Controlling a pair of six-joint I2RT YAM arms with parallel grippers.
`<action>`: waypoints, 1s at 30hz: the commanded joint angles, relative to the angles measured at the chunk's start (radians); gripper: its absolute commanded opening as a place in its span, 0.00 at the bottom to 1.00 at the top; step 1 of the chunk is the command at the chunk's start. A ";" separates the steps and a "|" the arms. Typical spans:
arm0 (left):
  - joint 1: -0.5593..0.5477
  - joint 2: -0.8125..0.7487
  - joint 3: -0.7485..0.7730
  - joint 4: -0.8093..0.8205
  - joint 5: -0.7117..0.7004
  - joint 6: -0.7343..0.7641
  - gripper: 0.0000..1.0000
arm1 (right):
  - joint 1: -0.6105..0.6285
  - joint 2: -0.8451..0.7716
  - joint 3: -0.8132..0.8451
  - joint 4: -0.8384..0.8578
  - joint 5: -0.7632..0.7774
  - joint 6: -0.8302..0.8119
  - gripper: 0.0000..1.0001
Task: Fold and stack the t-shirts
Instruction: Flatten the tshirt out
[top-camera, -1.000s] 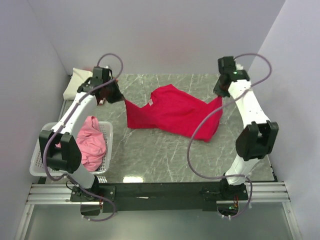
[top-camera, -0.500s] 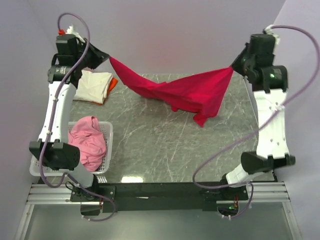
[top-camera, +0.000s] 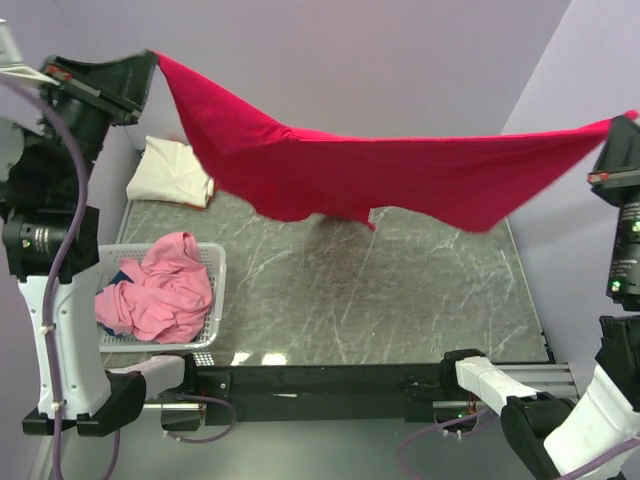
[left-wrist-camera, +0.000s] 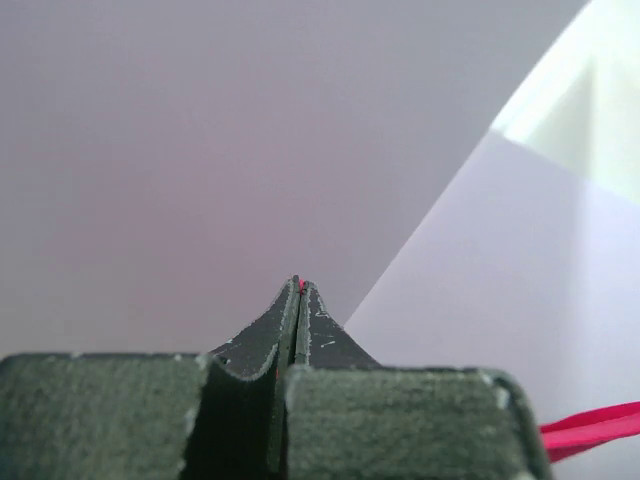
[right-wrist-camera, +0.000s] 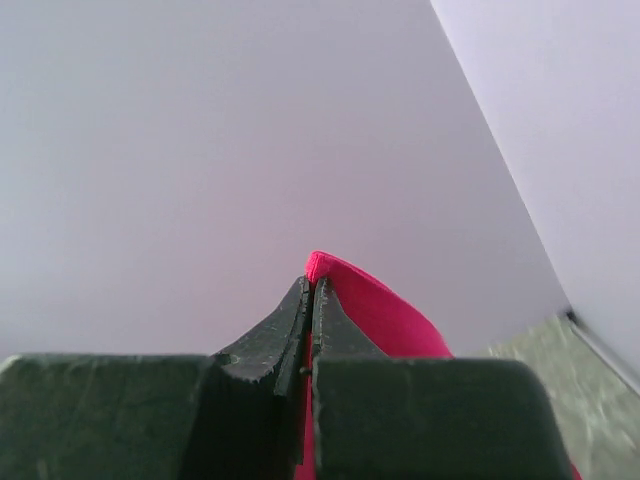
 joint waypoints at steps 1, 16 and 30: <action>0.002 0.052 0.024 0.111 0.034 -0.030 0.01 | -0.001 0.053 -0.014 0.073 0.017 -0.039 0.00; -0.090 0.488 0.042 0.181 0.147 -0.045 0.01 | -0.024 0.314 -0.255 0.188 -0.015 -0.022 0.00; -0.084 0.622 0.287 0.157 0.126 -0.039 0.01 | -0.062 0.511 -0.031 0.152 -0.069 -0.024 0.00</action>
